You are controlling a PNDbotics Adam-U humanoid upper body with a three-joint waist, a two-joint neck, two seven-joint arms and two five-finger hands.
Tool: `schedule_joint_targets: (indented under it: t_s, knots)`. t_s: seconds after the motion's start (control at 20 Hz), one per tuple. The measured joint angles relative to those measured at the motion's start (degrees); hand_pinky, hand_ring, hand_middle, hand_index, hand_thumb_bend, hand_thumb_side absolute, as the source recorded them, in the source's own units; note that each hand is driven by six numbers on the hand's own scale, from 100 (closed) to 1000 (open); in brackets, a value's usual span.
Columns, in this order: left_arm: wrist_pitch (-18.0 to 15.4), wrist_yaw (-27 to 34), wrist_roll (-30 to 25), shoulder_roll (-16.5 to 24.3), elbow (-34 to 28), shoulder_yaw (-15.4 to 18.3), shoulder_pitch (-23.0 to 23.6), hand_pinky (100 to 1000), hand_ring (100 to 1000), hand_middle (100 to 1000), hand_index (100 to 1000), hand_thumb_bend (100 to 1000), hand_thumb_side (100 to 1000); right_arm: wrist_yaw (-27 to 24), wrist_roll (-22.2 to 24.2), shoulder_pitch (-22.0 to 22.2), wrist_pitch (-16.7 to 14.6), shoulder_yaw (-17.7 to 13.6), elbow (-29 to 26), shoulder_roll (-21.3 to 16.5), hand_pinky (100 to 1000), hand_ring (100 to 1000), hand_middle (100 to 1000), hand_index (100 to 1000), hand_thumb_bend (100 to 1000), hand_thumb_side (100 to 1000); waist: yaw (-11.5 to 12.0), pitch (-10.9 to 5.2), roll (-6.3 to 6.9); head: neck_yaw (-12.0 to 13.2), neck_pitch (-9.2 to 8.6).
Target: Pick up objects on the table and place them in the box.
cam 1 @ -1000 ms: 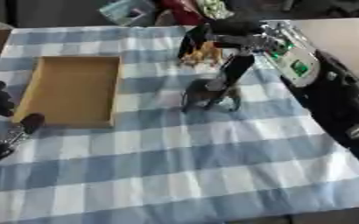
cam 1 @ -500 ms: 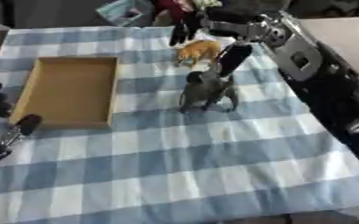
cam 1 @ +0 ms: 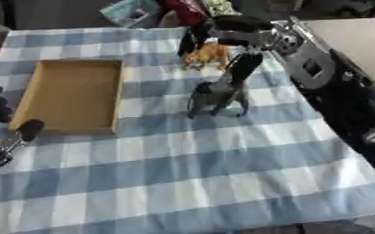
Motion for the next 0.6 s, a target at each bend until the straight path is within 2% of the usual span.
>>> schedule_joint_targets:
  t_s: [0.6]
  knots:
    - [0.0,0.0,0.0,0.0,0.0,0.0,0.0,531,539,515,675,803,308,5.3,-0.6,2.8,-1.4,0.6,4.1,-0.4,714,749,750,812,447,422,0.1,0.04,-0.20,0.0,-0.02]
